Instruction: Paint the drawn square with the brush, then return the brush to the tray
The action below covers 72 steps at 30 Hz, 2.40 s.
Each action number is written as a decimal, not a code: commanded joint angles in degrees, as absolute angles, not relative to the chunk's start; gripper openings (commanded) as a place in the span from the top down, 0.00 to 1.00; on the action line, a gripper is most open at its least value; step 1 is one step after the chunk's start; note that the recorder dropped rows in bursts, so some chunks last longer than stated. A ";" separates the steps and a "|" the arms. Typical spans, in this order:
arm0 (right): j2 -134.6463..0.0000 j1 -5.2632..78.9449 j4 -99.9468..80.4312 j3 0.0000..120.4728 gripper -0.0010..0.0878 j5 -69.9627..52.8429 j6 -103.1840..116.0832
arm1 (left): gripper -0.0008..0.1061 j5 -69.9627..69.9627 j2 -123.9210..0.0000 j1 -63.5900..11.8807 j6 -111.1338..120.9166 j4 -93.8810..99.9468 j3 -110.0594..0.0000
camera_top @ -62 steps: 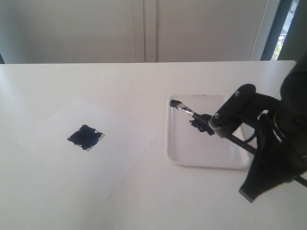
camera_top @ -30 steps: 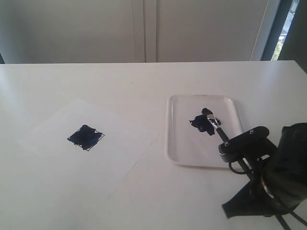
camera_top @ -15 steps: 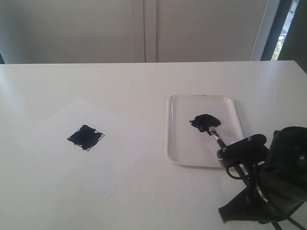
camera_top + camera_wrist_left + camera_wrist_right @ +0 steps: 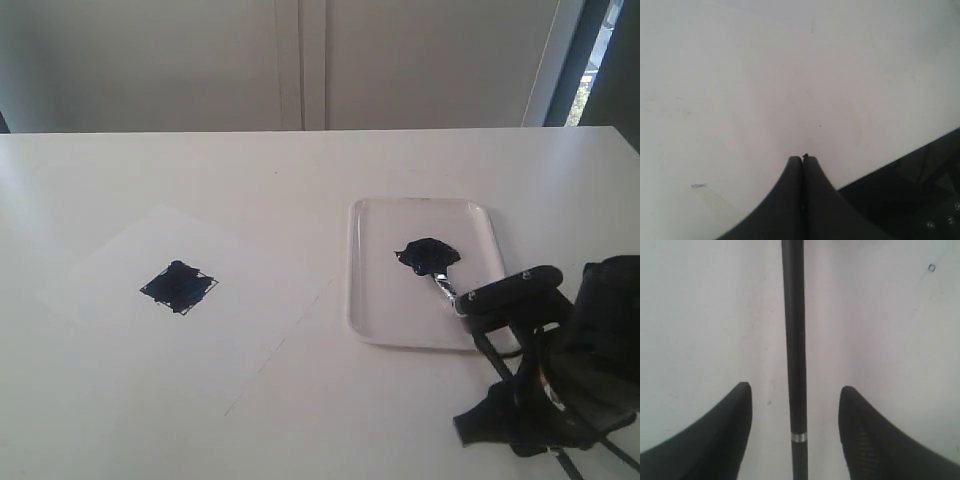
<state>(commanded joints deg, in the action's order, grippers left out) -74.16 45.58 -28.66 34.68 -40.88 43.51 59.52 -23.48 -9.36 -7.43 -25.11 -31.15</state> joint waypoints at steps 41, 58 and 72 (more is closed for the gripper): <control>-18.42 45.58 -31.88 35.31 0.53 -27.90 25.73 | 0.99 10.72 -12.62 -9.24 -20.97 -32.71 -15.71; -15.50 22.34 -25.71 0.00 0.53 -12.57 26.77 | 0.99 15.04 0.00 10.19 -20.97 -21.33 -7.18; -15.50 10.25 -0.52 0.00 0.53 -12.27 26.77 | 0.99 15.10 0.00 14.70 -20.97 -20.05 -6.72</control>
